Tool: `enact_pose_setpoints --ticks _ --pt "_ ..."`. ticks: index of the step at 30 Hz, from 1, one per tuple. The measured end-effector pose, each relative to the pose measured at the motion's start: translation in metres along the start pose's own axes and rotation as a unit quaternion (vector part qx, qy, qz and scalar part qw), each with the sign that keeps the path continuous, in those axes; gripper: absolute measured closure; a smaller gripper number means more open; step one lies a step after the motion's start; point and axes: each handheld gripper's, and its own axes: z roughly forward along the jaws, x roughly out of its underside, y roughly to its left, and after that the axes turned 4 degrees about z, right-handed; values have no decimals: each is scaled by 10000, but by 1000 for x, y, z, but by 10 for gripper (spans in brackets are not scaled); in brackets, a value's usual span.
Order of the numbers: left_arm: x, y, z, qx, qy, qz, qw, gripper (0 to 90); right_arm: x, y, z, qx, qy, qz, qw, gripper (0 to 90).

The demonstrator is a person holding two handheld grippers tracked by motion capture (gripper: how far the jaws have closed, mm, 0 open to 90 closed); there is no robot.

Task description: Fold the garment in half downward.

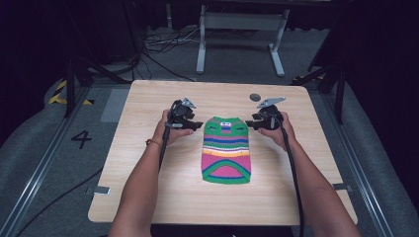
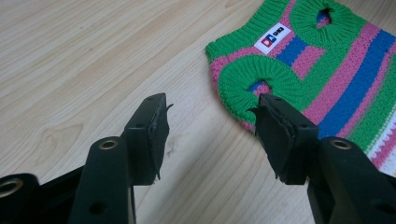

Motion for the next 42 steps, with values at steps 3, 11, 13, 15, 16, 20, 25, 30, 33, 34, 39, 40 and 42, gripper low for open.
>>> enact_pose_setpoints --ticks 3,11,13,15,16,20,25,30,33,34,39,40,42 --pt "-5 -1 7 -2 22 -1 10000 454 -4 2 7 -13 2 19 10000 560" --pt "-17 -8 30 -141 134 -95 9998 487 -2 -6 23 50 118 289 9995 629" --pt "-20 -9 32 -193 97 -129 9997 501 -3 -5 24 -34 -15 353 9994 631" --pt "-21 -10 36 -194 53 -146 9997 516 -5 -3 27 -21 -24 364 9993 629" --pt "-22 -10 38 -220 93 -135 9996 524 -5 -2 29 4 0 366 9993 629" --pt "-21 -13 49 -264 164 -237 9992 535 -5 2 37 101 178 312 9993 631" --pt "-20 -14 55 -235 345 -176 9990 551 -2 2 43 74 288 356 9989 643" --pt "-18 -14 55 18 297 -277 9992 664 2 1 44 -144 179 580 9981 730" --pt "-18 -15 55 116 274 -299 9991 751 3 3 44 -181 167 605 9979 790" --pt "-18 -16 55 134 275 -275 9992 786 3 3 44 -194 153 591 9979 807" --pt "-20 -20 53 -48 244 -117 9996 829 2 5 42 -207 141 550 9982 859" --pt "-21 -20 52 -96 217 -109 9997 831 2 5 42 -200 119 507 9984 862" --pt "-25 -19 48 -119 141 -91 9998 831 0 5 39 -216 45 471 9986 863"
